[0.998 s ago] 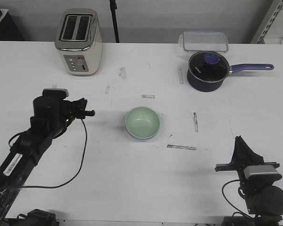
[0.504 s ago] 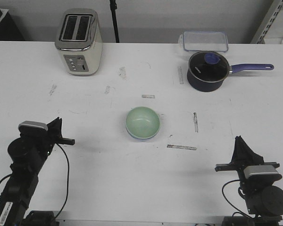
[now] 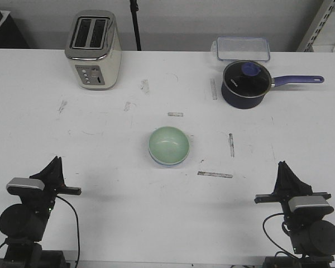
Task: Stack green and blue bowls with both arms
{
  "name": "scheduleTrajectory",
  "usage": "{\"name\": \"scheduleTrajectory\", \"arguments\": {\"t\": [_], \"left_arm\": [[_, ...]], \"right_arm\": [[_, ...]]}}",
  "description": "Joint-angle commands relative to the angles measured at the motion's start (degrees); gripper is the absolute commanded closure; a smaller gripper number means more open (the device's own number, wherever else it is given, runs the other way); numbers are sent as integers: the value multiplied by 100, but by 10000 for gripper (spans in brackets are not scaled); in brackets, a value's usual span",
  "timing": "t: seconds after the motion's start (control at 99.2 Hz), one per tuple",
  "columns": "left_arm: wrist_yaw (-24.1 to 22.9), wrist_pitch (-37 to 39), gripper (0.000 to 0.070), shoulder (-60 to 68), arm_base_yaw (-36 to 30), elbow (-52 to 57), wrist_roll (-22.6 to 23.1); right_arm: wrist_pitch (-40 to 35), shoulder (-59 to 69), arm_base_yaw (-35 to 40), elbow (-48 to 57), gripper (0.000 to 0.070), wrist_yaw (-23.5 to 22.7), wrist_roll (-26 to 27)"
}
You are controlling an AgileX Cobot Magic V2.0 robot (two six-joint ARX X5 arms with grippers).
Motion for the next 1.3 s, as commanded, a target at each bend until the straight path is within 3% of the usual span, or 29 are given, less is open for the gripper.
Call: {"name": "scheduleTrajectory", "arguments": {"t": [0.0,0.726,0.948,1.291], "left_arm": [[-22,24,699,-122,4,13,-101],[-20,92,699,-662,-7,-13,-96],[-46,1078,699,-916,-39,-629,-94],[-164,1049,699,-1480,-120,-1526,-94]], "right_arm": [[57,-13,2,11,686,9,70],[57,-13,4,11,686,9,70],[57,-13,4,11,686,9,70],[57,-13,4,11,686,7,70]]}}
